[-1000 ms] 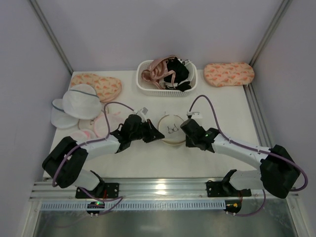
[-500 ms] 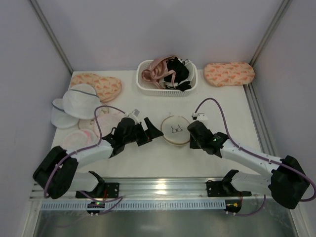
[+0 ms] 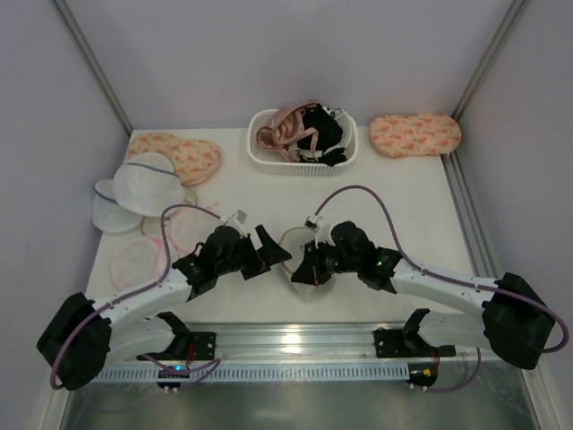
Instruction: Unzip the laundry bag and remove the bra
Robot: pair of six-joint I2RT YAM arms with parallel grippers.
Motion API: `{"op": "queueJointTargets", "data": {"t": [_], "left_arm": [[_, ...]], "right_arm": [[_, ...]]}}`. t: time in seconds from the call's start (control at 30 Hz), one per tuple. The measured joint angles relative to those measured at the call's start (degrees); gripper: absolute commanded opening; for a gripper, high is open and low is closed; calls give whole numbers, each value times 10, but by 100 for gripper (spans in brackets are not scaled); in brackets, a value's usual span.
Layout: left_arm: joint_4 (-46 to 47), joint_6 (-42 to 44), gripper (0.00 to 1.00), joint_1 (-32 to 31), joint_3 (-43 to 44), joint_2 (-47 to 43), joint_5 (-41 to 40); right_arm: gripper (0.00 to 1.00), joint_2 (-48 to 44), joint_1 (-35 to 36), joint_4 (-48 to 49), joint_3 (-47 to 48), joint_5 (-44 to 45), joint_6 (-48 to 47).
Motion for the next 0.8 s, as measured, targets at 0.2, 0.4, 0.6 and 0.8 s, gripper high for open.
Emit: {"op": "queueJointTargets", "data": {"t": [0.2, 0.4, 0.6, 0.8], "left_arm": [[30, -14, 87, -14, 0, 65, 7], [75, -24, 23, -14, 1, 110, 13], [89, -21, 0, -17, 12, 123, 14], [96, -21, 0, -18, 12, 136, 15]], "right_arm": [[4, 59, 7, 28, 18, -15, -2], [4, 69, 16, 24, 24, -8, -7], [4, 68, 20, 9, 24, 11, -13], [4, 67, 41, -35, 41, 30, -37]]}}
